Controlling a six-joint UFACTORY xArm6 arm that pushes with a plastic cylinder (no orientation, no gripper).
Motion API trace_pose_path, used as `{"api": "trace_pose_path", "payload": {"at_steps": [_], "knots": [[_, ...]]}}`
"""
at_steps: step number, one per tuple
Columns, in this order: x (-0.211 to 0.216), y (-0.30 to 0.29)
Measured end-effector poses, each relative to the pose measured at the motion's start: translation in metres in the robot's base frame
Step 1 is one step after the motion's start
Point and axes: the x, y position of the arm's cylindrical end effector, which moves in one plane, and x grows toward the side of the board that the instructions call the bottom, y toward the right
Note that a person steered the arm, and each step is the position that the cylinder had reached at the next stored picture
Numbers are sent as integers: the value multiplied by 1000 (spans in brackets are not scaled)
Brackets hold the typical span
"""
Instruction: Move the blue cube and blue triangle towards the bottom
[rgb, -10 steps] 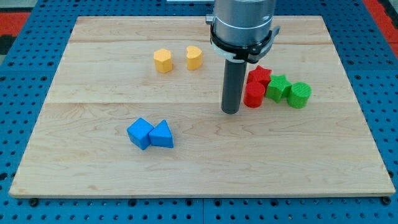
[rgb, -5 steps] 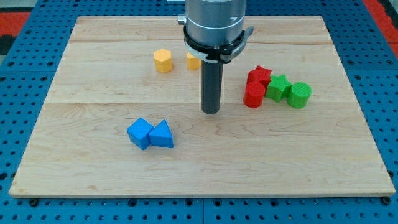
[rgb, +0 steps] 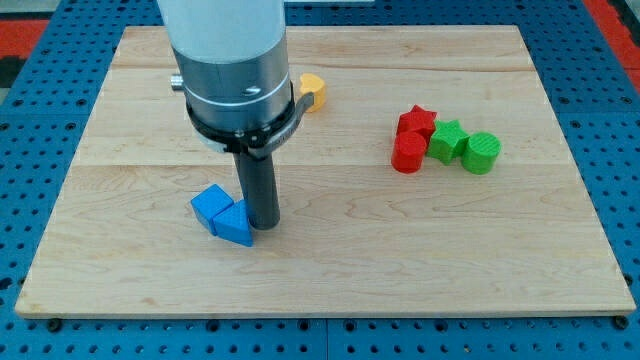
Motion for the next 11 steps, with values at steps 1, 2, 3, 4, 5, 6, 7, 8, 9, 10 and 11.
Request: {"api": "trace_pose_path", "payload": {"at_steps": [1,2,3,4,5,6,7,8,9,10,11], "knots": [[-18,-1],[-26,-61],[-26,-85],[-30,-116],[-17,-144],[-4,-105],[13,-93],[25,-79],[30,-65],[28,-63],[-3,-63]]}}
